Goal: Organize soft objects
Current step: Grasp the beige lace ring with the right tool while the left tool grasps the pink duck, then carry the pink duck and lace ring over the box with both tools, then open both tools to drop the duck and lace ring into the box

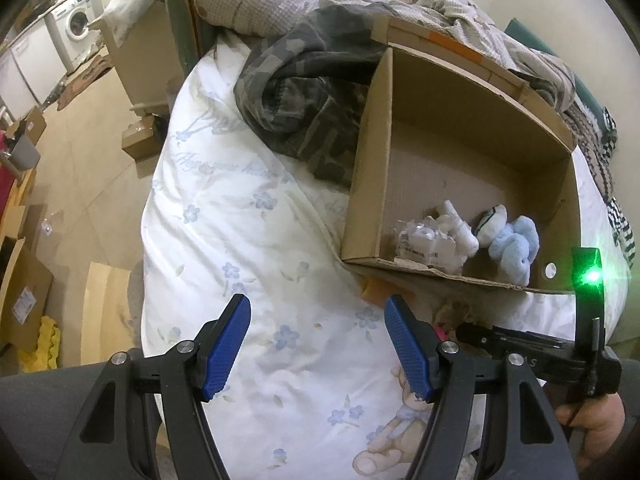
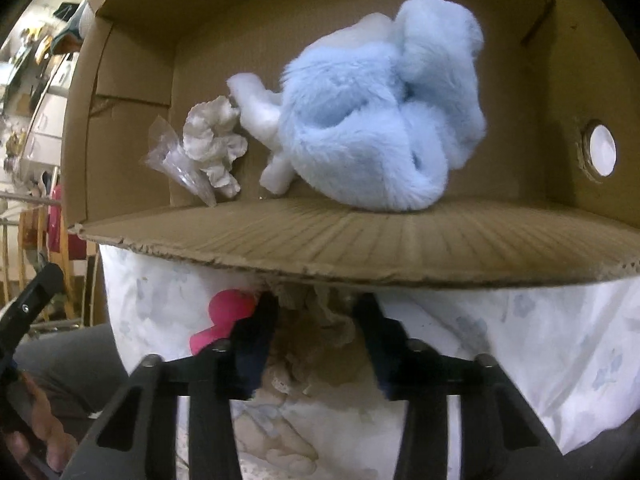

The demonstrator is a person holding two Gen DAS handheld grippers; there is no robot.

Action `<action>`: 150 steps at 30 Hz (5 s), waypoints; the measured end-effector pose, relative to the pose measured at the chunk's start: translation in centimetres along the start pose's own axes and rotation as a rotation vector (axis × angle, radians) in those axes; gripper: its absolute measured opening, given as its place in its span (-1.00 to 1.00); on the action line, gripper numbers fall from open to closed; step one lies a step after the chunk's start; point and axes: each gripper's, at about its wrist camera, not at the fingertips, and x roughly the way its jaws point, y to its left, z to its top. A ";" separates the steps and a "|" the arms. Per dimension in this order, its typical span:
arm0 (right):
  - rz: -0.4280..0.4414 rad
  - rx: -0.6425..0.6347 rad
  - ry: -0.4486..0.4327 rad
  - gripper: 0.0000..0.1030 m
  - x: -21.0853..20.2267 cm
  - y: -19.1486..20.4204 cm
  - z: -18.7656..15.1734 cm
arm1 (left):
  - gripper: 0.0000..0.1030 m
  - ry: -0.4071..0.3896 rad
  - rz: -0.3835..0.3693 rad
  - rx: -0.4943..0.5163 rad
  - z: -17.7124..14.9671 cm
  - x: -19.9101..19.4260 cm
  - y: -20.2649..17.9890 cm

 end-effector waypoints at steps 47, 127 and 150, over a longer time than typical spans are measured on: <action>0.131 0.079 -0.186 -0.74 -8.7 -4.5 -3.8 | -0.59 0.232 -0.069 0.355 -4.0 7.3 -11.5; 0.102 0.045 -0.464 -0.73 -13.2 -3.6 4.2 | -0.59 -0.052 -0.083 0.209 6.9 3.4 -10.2; 0.161 0.087 -0.455 0.87 -13.0 -3.7 3.9 | 0.23 -0.059 -0.063 0.152 7.2 3.3 -9.3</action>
